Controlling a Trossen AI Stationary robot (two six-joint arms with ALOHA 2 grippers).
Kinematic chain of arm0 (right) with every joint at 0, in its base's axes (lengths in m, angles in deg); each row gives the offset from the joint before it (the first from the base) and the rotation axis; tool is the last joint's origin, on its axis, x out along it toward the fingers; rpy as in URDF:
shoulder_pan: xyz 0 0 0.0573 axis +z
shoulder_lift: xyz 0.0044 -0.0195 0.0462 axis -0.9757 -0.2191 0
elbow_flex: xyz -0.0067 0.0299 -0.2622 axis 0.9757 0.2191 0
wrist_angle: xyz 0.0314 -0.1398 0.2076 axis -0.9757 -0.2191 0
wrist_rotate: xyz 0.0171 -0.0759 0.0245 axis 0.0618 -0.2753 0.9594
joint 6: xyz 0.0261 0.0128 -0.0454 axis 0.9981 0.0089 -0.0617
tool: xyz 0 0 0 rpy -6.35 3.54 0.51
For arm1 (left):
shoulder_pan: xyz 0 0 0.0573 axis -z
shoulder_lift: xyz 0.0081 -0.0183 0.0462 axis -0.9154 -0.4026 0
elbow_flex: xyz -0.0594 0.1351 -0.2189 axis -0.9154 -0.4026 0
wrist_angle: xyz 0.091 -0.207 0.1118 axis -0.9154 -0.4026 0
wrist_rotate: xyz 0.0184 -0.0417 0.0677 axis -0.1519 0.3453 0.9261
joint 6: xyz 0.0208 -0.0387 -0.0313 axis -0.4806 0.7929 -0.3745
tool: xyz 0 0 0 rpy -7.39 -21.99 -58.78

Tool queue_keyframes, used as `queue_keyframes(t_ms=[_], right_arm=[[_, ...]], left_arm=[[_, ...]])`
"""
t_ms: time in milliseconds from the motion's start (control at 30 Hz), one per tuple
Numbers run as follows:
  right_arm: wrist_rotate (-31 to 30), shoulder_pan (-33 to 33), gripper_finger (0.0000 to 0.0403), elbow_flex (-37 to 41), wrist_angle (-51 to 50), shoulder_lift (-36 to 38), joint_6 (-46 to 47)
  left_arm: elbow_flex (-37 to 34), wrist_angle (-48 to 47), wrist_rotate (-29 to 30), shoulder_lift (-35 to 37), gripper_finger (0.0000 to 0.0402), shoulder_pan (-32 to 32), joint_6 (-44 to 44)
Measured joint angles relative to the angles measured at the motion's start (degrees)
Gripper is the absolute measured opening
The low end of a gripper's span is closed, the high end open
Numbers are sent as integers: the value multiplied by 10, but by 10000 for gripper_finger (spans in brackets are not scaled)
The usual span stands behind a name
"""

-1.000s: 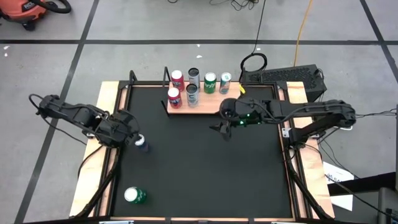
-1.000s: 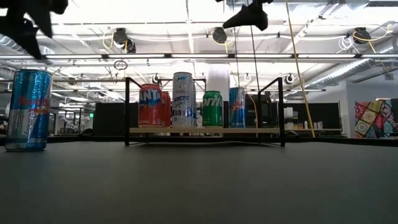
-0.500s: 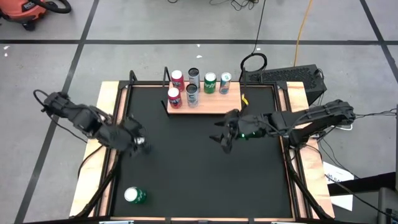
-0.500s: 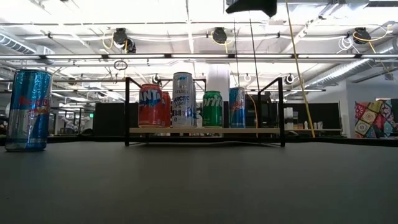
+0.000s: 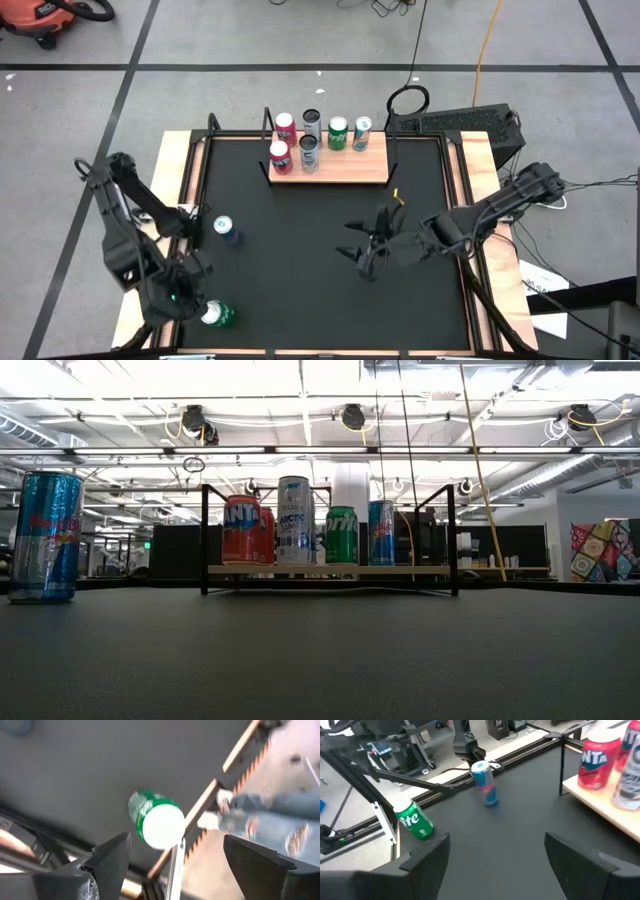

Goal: Place canned beverage on shelf
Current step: Put the green soda can on the shelf aligned with the other green soda can

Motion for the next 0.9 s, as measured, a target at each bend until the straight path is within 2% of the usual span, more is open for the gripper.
queue_keyframes(t_ms=[100,233,333,533,667,900], right_arm=[[-8,11,310,0,39,-24,8],[-9,20,310,0,95,-56,17],[-8,23,310,0,128,-82,31],[-7,26,310,0,199,-122,74],[-14,40,310,0,243,-139,79],[-75,71,310,0,245,-149,95]], left_arm=[[0,-18,40,-21,329,23,39],[0,-30,44,-53,370,45,46],[0,-1,52,-74,394,65,41],[0,4,118,-117,398,119,95],[0,-5,161,-145,398,139,101],[0,-23,174,-194,399,149,101]])
